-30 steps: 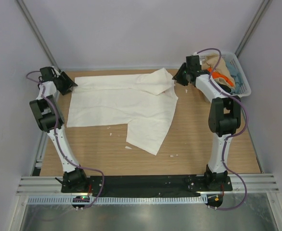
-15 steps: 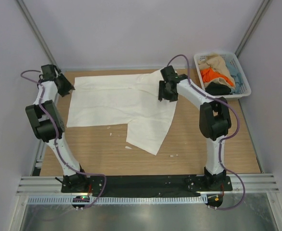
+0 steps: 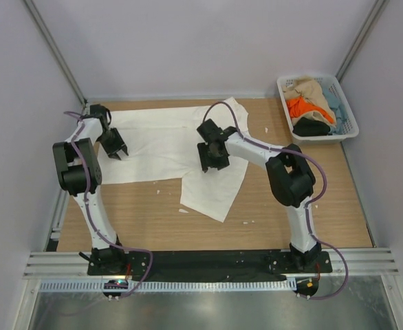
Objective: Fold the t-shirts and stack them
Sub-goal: Fold the tshirt
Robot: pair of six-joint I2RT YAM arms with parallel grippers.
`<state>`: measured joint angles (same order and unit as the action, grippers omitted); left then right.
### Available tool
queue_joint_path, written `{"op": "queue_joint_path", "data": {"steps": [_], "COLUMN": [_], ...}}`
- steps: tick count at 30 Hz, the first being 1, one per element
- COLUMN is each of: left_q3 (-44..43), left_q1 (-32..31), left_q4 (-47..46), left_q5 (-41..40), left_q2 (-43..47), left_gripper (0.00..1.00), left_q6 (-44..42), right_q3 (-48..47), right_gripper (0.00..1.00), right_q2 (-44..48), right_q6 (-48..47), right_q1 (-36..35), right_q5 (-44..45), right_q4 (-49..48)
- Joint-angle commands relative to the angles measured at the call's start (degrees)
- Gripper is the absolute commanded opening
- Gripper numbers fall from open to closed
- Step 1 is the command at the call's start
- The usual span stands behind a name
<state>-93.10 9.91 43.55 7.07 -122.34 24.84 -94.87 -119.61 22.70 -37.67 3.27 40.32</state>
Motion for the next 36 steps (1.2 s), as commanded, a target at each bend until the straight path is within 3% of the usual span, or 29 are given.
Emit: {"op": "queue_joint_path", "data": {"steps": [1, 4, 13, 19, 24, 28, 31, 36], "left_q3": [-0.4, 1.2, 17.4, 28.1, 25.2, 19.6, 14.6, 4.3], "left_q1": [0.8, 0.8, 0.8, 0.8, 0.9, 0.8, 0.9, 1.5], "left_q4": [8.1, 9.1, 4.3, 0.2, -1.4, -6.3, -12.1, -10.2], "left_q5": [-3.9, -3.6, -4.2, -4.8, -2.9, -5.7, -5.5, 1.0], "left_q2": [-0.7, 0.2, 9.9, 24.4, 33.9, 35.9, 30.1, 17.0], "left_gripper": [0.40, 0.41, 0.41, 0.41, 0.46, 0.51, 0.52, 0.39], "left_q6": [-1.3, -0.3, 2.0, 4.2, 3.5, 2.6, 1.4, 1.4], "right_q3": [4.8, 10.5, 31.3, 42.0, 29.2, 18.6, 12.4, 3.8], "right_gripper": [0.60, 0.59, 0.60, 0.59, 0.64, 0.69, 0.69, 0.66], "right_q2": [2.1, 4.3, 16.5, 30.6, 33.1, 29.9, 24.6, 16.1], "right_q6": [-0.4, -0.4, 3.8, 7.4, 5.5, 4.0, 3.6, 3.5], "right_q1": [-1.6, -2.8, -4.6, -5.6, -1.4, 9.2, 14.5, 20.2], "right_q5": [2.6, 3.9, 4.0, -0.8, 0.7, -1.0, -4.5, -9.0], "right_q4": [-0.8, -2.0, -5.6, -4.6, -0.3, -3.1, -4.5, -5.0]}}
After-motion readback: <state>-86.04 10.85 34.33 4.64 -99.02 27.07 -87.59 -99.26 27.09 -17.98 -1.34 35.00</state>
